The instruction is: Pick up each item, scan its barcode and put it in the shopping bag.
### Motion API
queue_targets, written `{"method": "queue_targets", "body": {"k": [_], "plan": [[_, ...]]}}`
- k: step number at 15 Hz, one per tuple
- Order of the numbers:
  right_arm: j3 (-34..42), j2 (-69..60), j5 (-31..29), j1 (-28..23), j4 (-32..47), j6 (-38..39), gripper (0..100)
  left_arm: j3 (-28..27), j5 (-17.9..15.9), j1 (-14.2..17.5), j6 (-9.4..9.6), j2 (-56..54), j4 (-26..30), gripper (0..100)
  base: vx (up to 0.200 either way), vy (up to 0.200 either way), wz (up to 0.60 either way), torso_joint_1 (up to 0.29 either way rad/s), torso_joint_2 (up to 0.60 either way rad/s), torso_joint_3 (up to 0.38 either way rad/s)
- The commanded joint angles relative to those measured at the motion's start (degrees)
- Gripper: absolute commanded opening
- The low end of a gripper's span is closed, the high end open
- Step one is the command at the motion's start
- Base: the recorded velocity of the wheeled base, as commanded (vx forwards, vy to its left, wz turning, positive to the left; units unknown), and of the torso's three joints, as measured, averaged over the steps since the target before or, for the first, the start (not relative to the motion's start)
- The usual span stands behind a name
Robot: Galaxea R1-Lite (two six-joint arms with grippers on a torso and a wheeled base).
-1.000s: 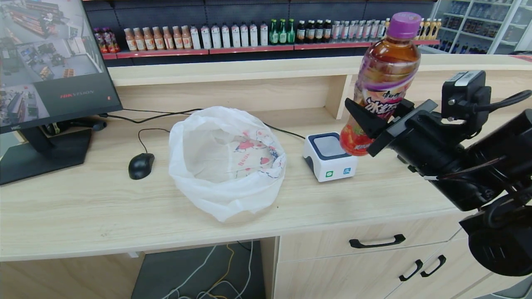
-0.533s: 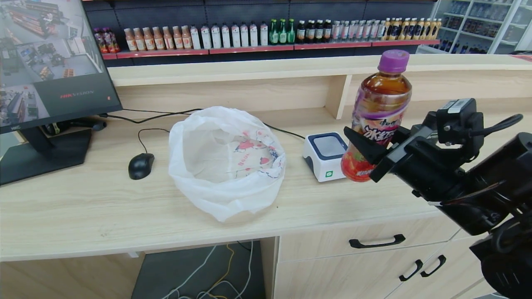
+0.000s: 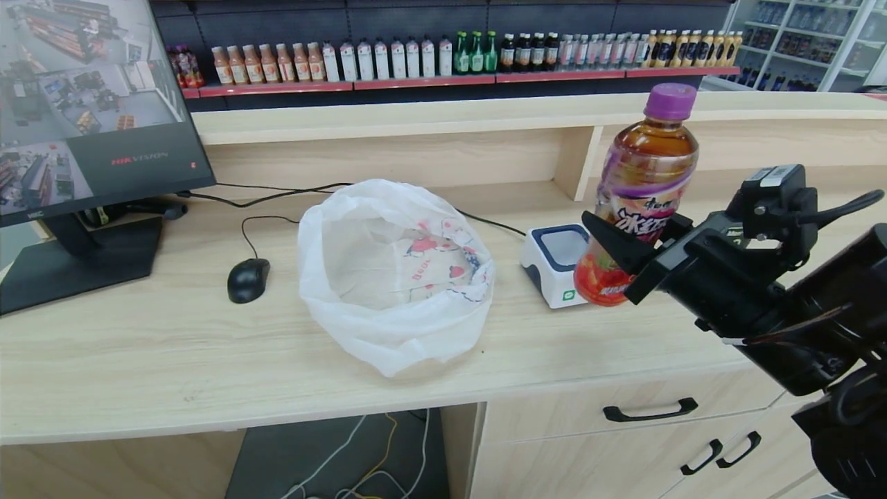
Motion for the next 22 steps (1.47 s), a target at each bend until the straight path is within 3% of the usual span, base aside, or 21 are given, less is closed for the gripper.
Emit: {"method": "queue_targets", "body": {"k": [1, 8, 17, 20, 22], "plan": [[0.0, 0.0, 0.1, 0.1, -0.2, 0.0, 0, 0.0, 0.0, 0.0, -0.06, 0.0, 0.0, 100, 0.000, 0.200, 0.00, 0.017, 0.00, -0.002], [-0.1, -0.2, 0.1, 0.0, -0.2, 0.0, 0, 0.0, 0.0, 0.0, -0.06, 0.0, 0.0, 100, 0.000, 0.200, 0.00, 0.002, 0.00, 0.004], [0.2, -2.5, 0.1, 0.6, -0.2, 0.1, 0, 0.0, 0.0, 0.0, 0.03, 0.0, 0.0, 100, 0.000, 0.000, 0.00, 0.000, 0.00, 0.000], [-6.4, -1.2, -0.3, 1.9, 1.3, 0.5, 0, 0.0, 0.0, 0.0, 0.03, 0.0, 0.0, 100, 0.000, 0.000, 0.00, 0.000, 0.00, 0.000], [-12.2, -0.4, -4.7, 5.2, 7.6, 0.9, 0, 0.0, 0.0, 0.0, 0.03, 0.0, 0.0, 100, 0.000, 0.000, 0.00, 0.000, 0.00, 0.000]]}}
